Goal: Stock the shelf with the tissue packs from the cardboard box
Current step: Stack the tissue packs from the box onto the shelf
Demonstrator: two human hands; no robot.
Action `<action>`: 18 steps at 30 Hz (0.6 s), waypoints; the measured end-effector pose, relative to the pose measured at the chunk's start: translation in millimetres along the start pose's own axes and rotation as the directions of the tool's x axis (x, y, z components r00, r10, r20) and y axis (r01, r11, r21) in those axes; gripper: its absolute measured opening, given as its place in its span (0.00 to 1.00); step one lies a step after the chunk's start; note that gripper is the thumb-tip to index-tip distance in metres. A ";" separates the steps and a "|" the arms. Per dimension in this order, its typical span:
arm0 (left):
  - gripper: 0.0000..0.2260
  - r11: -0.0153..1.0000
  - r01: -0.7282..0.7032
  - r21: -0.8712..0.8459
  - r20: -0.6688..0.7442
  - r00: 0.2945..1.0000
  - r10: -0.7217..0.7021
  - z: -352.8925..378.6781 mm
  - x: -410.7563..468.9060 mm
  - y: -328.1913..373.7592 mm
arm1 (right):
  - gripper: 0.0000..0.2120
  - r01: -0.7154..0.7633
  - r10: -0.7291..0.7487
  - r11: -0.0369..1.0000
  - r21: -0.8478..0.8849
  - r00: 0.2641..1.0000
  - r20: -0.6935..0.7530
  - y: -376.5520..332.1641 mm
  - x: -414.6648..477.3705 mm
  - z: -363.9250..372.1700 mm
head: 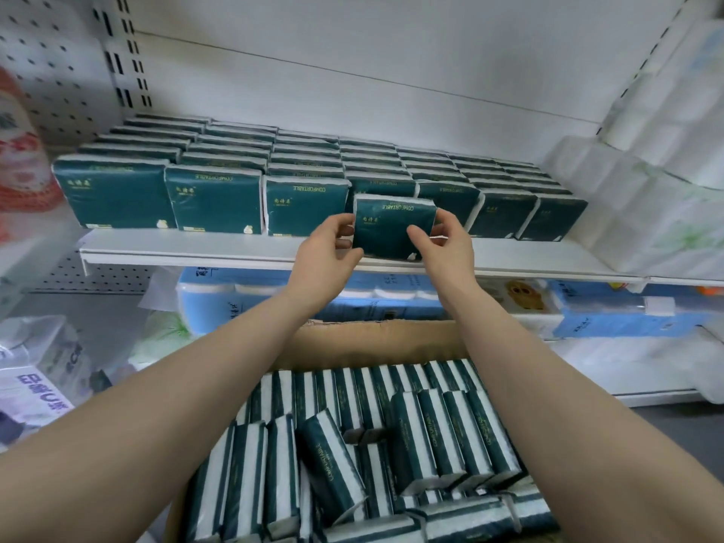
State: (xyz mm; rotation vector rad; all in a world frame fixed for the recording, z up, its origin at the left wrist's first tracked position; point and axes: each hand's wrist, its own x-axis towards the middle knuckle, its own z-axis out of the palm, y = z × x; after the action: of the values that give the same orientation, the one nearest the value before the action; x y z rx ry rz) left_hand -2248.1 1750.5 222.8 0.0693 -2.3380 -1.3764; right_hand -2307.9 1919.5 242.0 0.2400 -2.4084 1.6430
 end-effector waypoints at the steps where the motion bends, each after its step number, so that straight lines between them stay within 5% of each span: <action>1: 0.21 1.000 -0.002 -0.011 -0.011 1.000 0.002 1.3 0.2 -1.2 | 0.21 0.000 0.000 1.000 0.002 1.000 0.000 0.2 1.4 2.0; 18: 0.25 0.996 -0.026 0.081 0.008 1.000 0.026 3.8 6.0 -17.3 | 0.24 -0.003 0.002 0.999 0.035 1.000 0.006 12.9 5.3 25.8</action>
State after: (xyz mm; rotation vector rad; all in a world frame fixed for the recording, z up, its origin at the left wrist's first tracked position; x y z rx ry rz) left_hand -2257.9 1743.4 208.6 0.0581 -2.3915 -1.2715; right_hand -2318.5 1900.1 222.8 0.2481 -2.3867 1.6894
